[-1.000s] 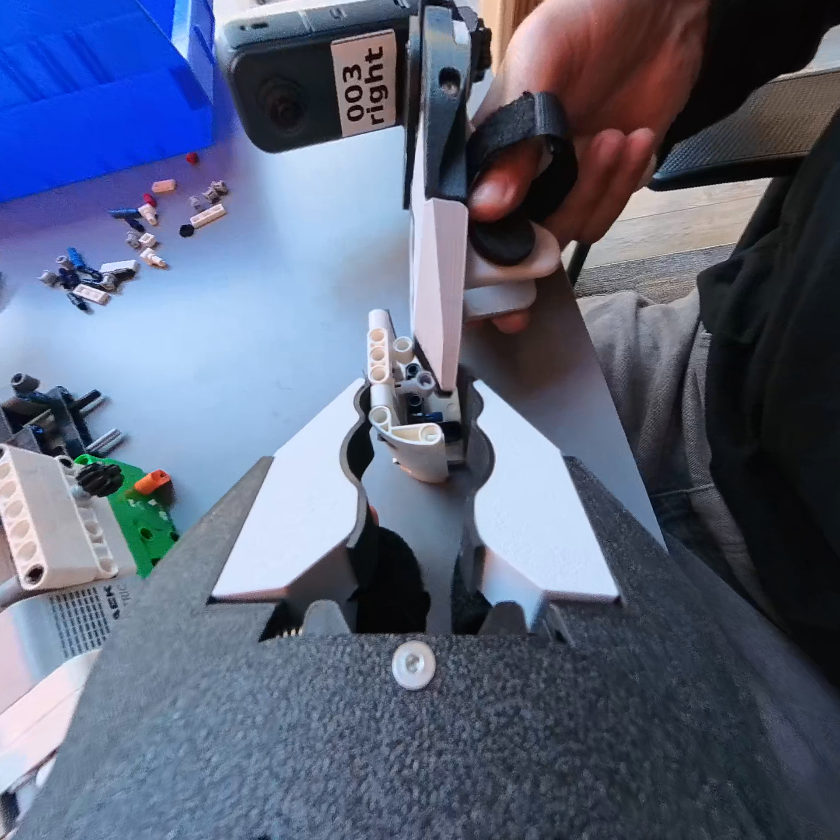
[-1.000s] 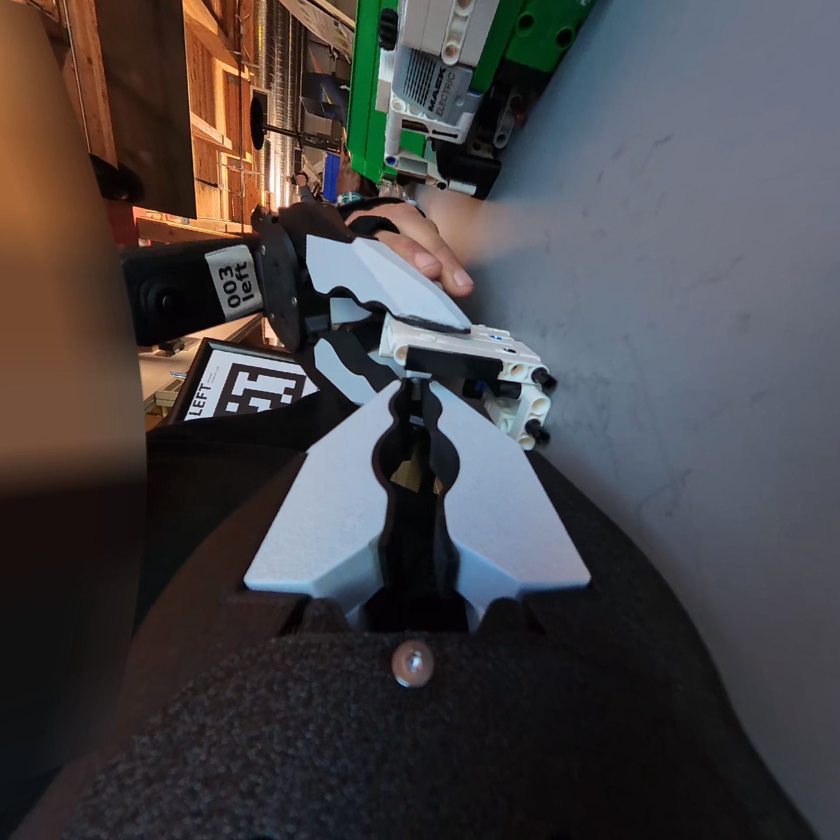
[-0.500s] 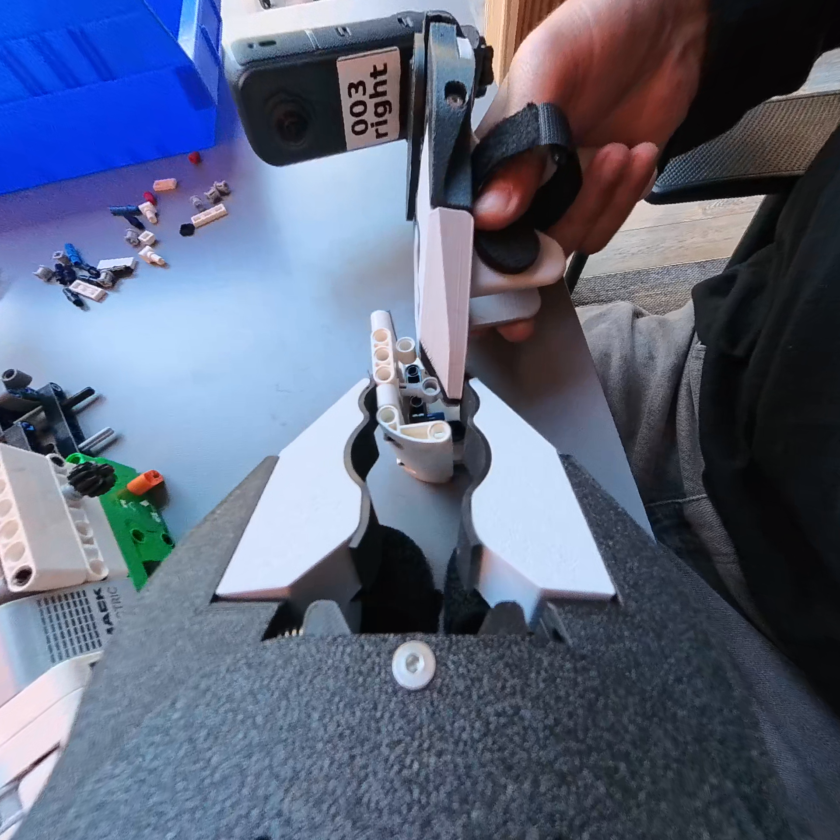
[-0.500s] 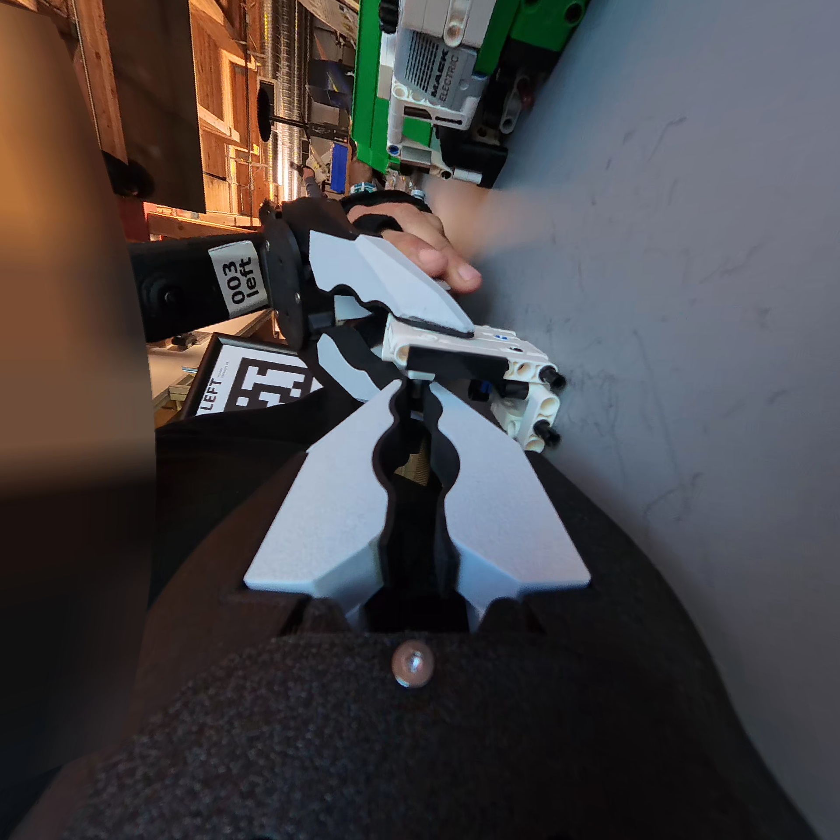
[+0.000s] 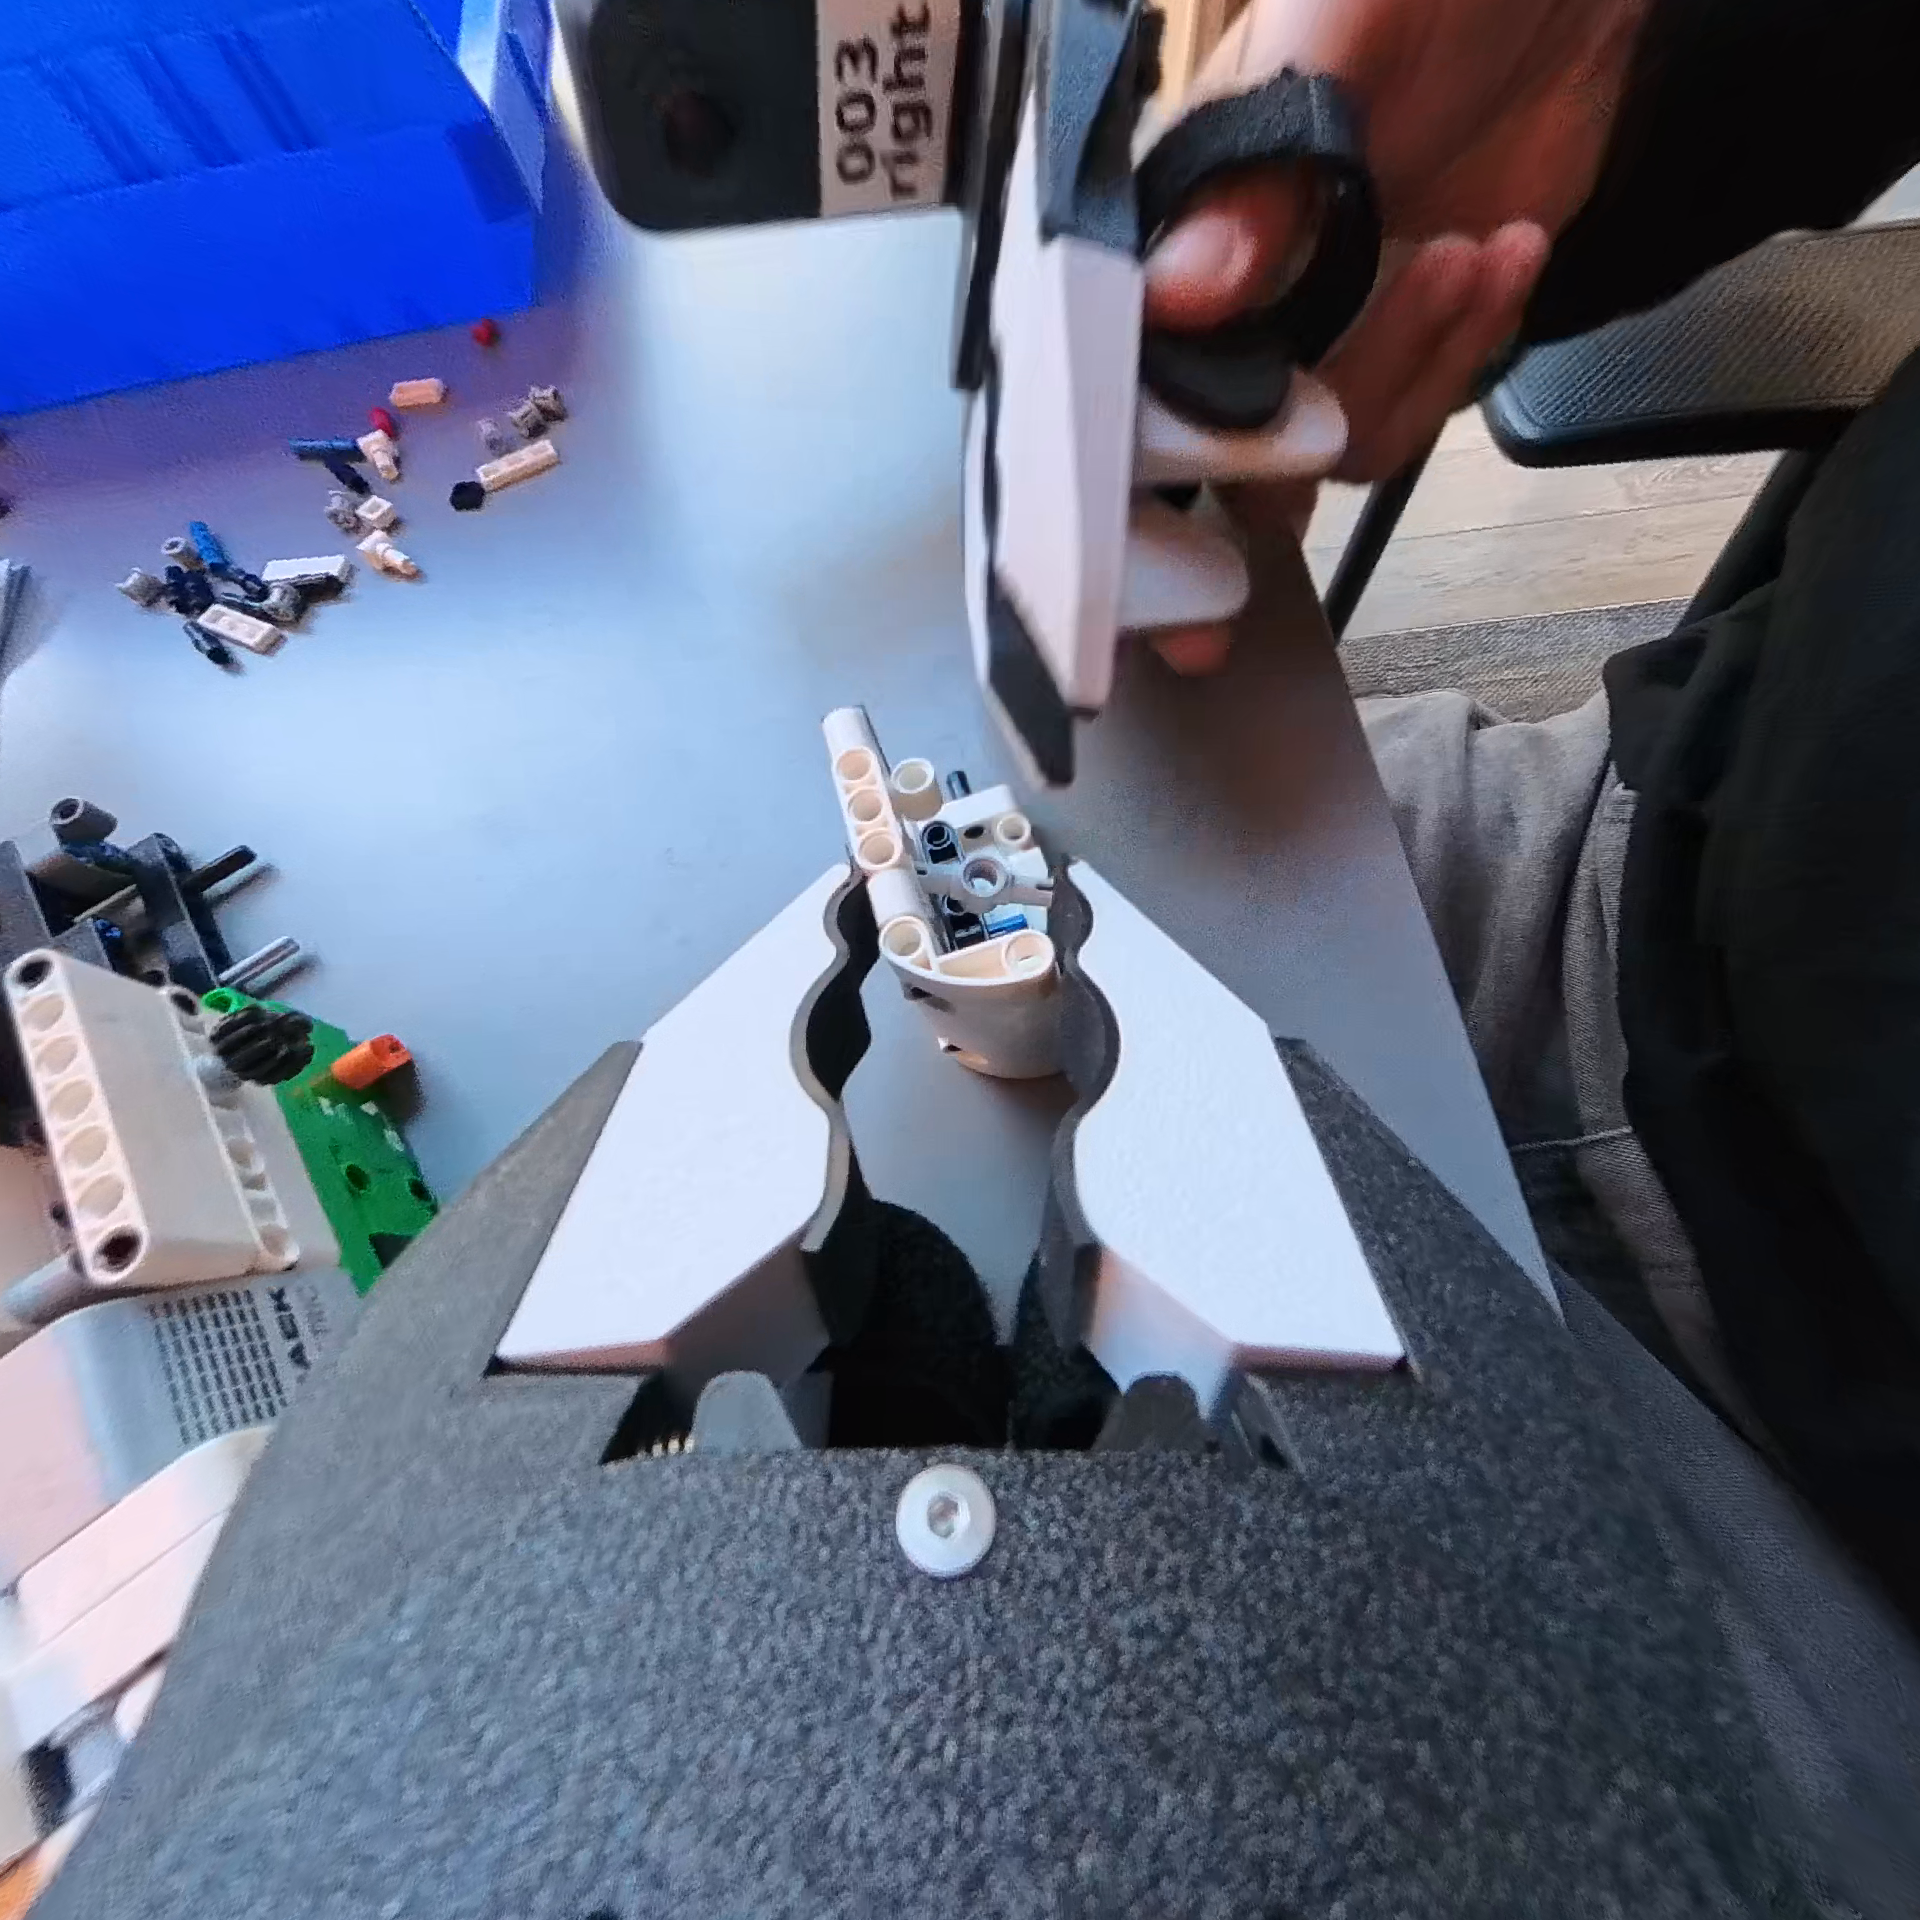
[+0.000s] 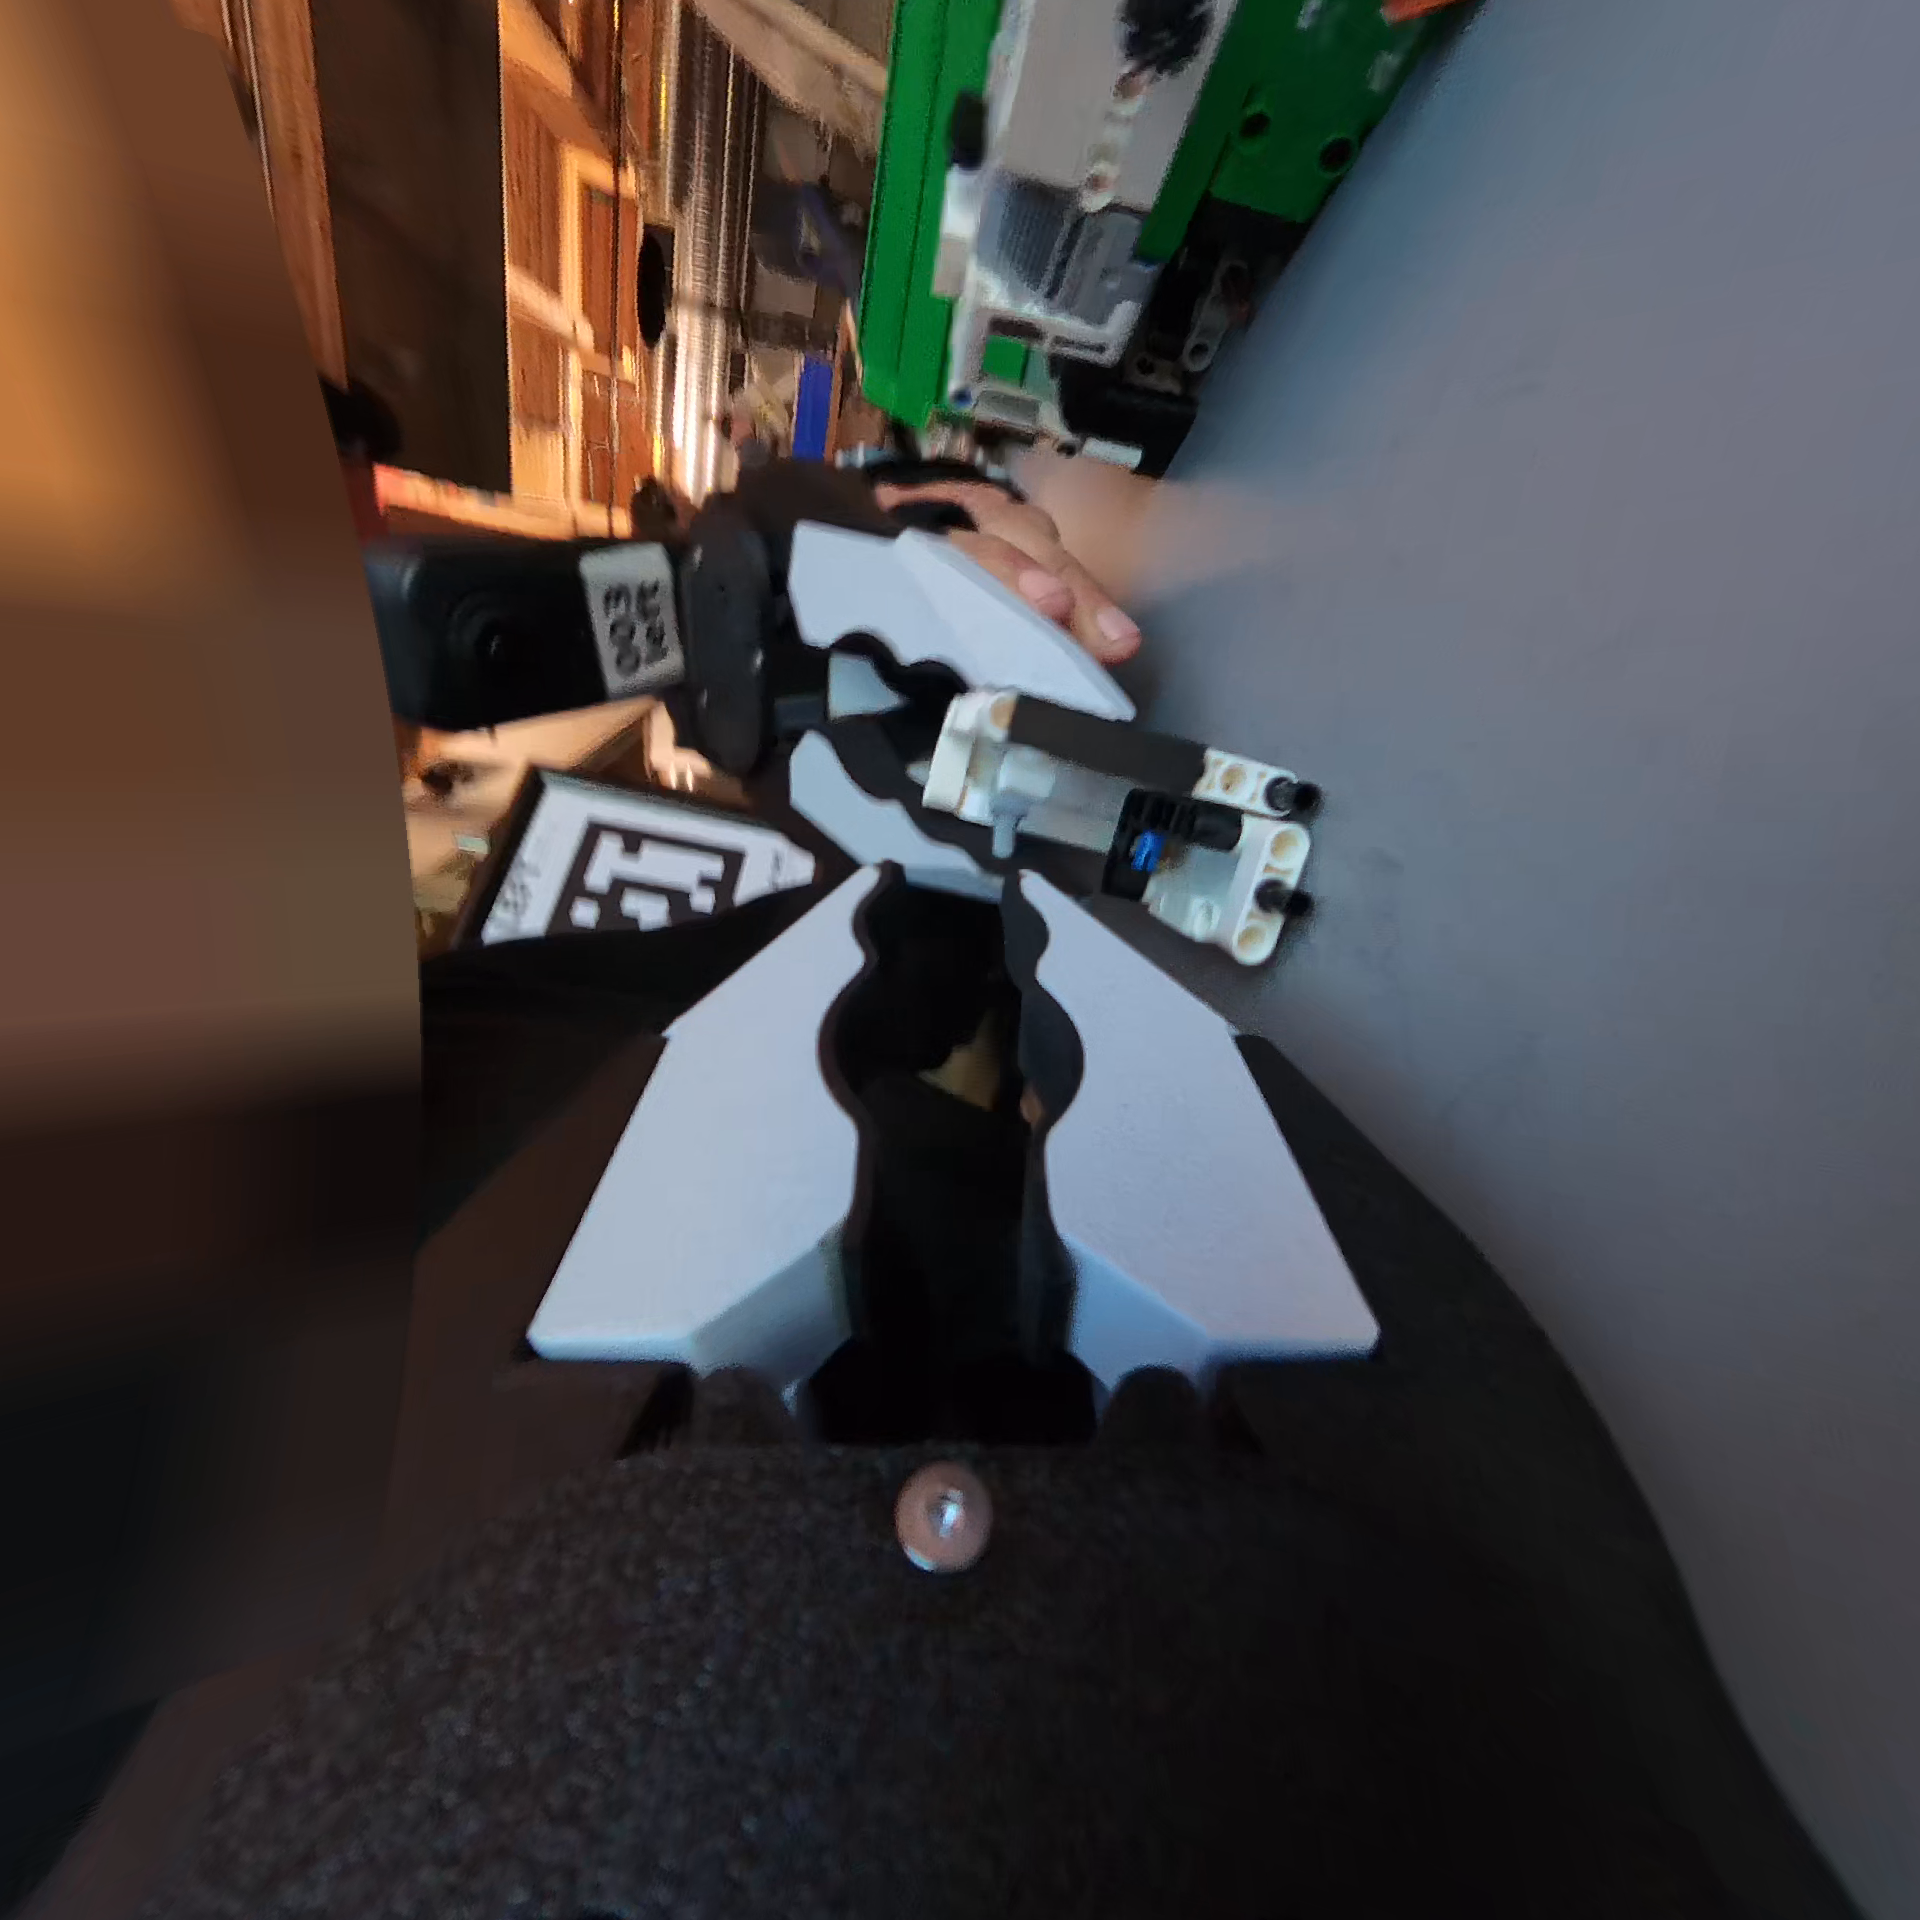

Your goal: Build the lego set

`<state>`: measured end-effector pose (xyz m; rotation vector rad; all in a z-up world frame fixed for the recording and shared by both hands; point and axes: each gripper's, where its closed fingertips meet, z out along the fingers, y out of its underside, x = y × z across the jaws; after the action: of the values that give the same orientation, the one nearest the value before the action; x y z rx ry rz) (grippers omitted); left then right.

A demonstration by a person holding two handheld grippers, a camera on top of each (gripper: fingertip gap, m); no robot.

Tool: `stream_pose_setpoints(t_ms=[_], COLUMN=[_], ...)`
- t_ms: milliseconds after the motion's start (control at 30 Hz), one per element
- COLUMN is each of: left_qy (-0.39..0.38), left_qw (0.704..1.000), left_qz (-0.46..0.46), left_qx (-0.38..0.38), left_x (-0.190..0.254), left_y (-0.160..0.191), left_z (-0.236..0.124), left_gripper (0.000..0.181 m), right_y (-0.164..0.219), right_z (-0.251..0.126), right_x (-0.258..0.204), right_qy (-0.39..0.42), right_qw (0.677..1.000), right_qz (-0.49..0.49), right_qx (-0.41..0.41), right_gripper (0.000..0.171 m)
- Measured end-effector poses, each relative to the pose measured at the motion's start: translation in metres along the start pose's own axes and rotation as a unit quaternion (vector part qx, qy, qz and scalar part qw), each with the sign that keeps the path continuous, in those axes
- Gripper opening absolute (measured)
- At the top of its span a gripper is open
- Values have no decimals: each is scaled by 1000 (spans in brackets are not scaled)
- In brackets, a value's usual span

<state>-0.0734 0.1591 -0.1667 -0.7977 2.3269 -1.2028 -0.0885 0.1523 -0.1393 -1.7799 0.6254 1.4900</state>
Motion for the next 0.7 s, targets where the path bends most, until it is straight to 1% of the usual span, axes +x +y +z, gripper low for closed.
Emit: stream_pose_setpoints(t_ms=[33,67,100,133,200,267,300,333,400,433,467,500,533,700], left_qy=[4,7,11,18,37,41,42,42,42,41,40,41,40,37], left_qw=[1000,1000,1000,1000,999,999,999,999,999,999,999,999,999,999], left_qz=[-3,-2,0,1,2,7,8,9,13,15,17,19,19,2], left_qx=[1,1,2,2,5,6,6,5,4,3,2,2,1,-1], left_x=[0,1,2,4,10,12,13,13,14,15,15,16,16,17], left_y=[0,1,0,0,-2,-2,-2,-2,-2,-2,-2,-2,-3,-4], left_z=[-1,-1,-1,-1,0,1,1,1,0,0,0,0,1,2], left_gripper=[32,32,32,32,32,32,32,32,32,32,32,32,32,33], right_y=[6,7,0,-8,-20,-26,-23,-20,-9,-8,-9,-10,-11,-7], right_z=[-6,-13,-20,-26,-30,-26,-21,-16,-7,-5,-4,-2,0,0], right_x=[-3,-3,-2,0,-2,0,2,2,7,12,15,17,19,21], right_qy=[7,24,56,93,154,204,208,200,175,174,177,174,176,190], right_qw=[999,995,985,963,907,840,813,797,791,789,785,782,780,766], right_qz=[-30,-80,-156,-250,-389,-497,-535,-558,-565,-564,-569,-574,-576,-591], right_qx=[-31,-54,-51,-43,-47,-76,-96,-114,-153,-168,-172,-170,-169,-169], right_gripper=[19,18,19,19,26,29,31,30,33,34,33,28,20,17])
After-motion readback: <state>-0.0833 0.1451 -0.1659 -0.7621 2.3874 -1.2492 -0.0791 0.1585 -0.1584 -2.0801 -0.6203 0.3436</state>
